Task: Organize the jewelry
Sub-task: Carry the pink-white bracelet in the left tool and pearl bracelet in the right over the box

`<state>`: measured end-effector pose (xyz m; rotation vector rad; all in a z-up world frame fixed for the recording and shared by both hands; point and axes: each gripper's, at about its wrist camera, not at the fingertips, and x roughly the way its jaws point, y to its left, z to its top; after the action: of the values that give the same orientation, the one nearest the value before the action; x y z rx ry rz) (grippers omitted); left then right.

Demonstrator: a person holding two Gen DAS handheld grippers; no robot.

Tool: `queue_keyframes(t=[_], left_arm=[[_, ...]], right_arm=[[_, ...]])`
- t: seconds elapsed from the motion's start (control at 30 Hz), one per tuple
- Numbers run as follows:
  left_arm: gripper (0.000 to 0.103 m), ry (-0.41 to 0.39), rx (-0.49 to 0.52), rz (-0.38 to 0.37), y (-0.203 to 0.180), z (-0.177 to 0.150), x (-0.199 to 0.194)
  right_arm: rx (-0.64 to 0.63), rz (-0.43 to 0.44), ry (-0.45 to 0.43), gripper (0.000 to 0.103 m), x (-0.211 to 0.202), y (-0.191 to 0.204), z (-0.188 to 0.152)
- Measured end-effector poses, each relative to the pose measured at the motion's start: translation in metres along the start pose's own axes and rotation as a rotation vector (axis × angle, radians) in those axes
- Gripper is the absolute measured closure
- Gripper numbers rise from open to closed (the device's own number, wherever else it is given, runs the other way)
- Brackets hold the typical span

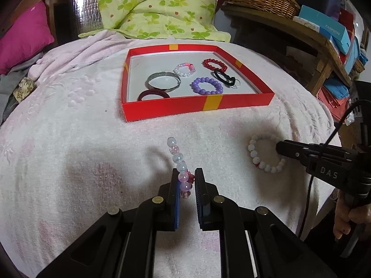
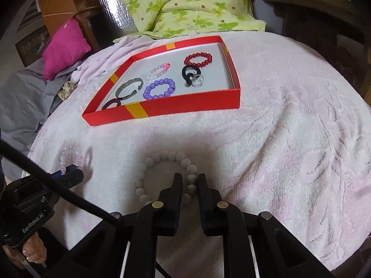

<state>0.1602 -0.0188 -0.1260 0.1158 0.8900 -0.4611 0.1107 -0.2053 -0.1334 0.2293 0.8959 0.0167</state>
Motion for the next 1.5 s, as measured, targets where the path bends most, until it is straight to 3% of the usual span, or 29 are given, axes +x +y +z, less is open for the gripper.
queue_keyframes(t=[0.3,0.47,0.6,0.87,0.93,1.0,1.07,1.23,1.5], left_arm=[[0.091,-0.013,-0.034,-0.001,0.009,0.002,-0.004],[0.091,-0.014,-0.049,-0.004,0.014,0.002,-0.006],[0.091,-0.009,-0.049,0.002,0.014,0.002,-0.005],[0.091,-0.005,-0.02,0.02,0.008,0.0,-0.004],[0.091,-0.005,-0.023,0.023,0.009,0.0,-0.005],[0.091,-0.007,-0.024,0.032,0.009,0.0,-0.005],[0.091,-0.01,-0.022,0.039,0.01,0.0,-0.006],[0.091,-0.028,-0.006,0.067,0.007,0.001,-0.008],[0.091,-0.057,0.008,0.097,0.007,0.003,-0.014]], right_arm=[[-0.002,0.046,-0.068,0.089,-0.018,0.008,0.005],[0.015,0.051,-0.024,0.089,-0.01,0.005,0.005],[0.048,0.03,-0.008,0.069,-0.006,-0.005,0.006],[-0.005,-0.004,0.025,0.069,0.009,0.004,0.003],[-0.048,-0.034,0.019,0.072,0.011,0.011,0.002],[-0.091,-0.073,0.014,0.089,0.012,0.017,-0.001],[-0.107,-0.085,0.0,0.092,0.01,0.019,-0.002],[-0.121,-0.103,-0.03,0.092,0.003,0.021,-0.002],[-0.086,-0.049,-0.139,0.092,-0.024,0.027,0.008]])
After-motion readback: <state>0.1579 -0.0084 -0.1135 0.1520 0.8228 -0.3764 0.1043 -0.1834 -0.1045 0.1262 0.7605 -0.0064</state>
